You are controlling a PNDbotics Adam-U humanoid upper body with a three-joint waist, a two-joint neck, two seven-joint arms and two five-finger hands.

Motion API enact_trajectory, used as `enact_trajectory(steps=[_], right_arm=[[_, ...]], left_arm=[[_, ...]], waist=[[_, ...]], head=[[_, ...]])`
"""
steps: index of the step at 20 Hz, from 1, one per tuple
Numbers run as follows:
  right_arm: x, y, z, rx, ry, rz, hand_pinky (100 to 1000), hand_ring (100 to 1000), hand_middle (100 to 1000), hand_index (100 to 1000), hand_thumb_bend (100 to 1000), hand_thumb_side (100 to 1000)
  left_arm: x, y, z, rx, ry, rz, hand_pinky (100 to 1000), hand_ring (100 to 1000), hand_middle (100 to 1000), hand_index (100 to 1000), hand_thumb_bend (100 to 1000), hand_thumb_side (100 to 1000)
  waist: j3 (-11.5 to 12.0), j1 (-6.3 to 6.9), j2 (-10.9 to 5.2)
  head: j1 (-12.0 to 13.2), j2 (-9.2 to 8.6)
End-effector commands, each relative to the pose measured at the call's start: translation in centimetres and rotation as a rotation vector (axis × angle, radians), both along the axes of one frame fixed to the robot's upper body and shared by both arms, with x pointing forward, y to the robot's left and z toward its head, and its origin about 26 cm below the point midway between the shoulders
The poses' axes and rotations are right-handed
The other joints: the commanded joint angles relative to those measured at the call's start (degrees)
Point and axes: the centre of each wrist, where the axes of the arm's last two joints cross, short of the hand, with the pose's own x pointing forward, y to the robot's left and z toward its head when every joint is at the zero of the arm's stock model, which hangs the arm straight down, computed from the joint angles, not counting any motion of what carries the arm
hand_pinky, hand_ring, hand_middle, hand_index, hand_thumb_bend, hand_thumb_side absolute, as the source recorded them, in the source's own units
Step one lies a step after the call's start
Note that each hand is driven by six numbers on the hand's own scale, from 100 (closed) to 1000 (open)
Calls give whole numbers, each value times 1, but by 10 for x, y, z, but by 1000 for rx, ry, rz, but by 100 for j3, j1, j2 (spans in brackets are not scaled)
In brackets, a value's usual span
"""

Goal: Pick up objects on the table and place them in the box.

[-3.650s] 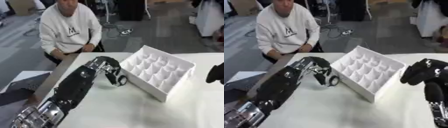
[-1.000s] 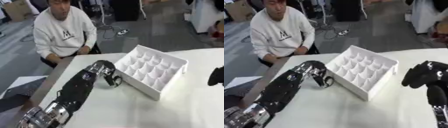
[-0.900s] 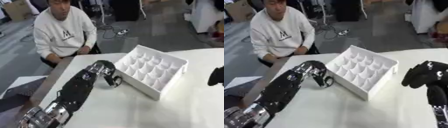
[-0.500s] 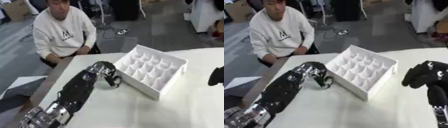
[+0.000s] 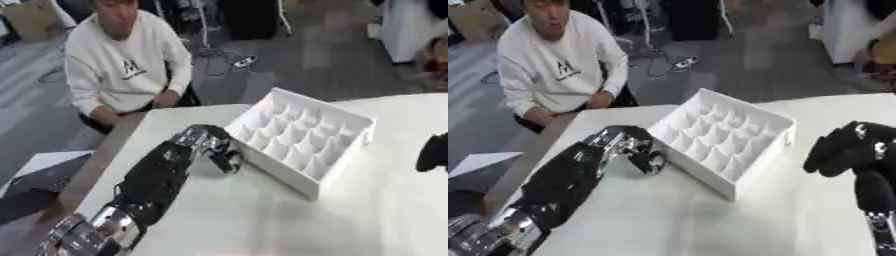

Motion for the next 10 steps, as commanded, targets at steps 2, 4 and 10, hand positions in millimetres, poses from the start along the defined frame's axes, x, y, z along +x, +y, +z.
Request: enact_trajectory(steps=[2, 4, 10], right_arm=[[-3, 1, 8, -9, -55, 16, 384, 467, 496, 575, 100, 644], [-3, 1, 9, -10, -56, 16, 384, 467, 496, 575, 100, 645], [-3, 2, 10, -11, -63, 19, 384, 467, 495, 574, 100, 646]], left_arm=[[1, 7, 9, -2, -20, 14, 100, 181, 353, 428, 344, 636], [1, 8, 9, -1, -20, 17, 100, 181, 350, 422, 330, 637], [0, 11, 9, 3, -25, 28, 100, 189, 360, 435, 362, 674]], waist=[[-5, -38, -65], [-9, -41, -53], [-16, -54, -10]], head=[[50, -98], [53, -105], [66, -155]])
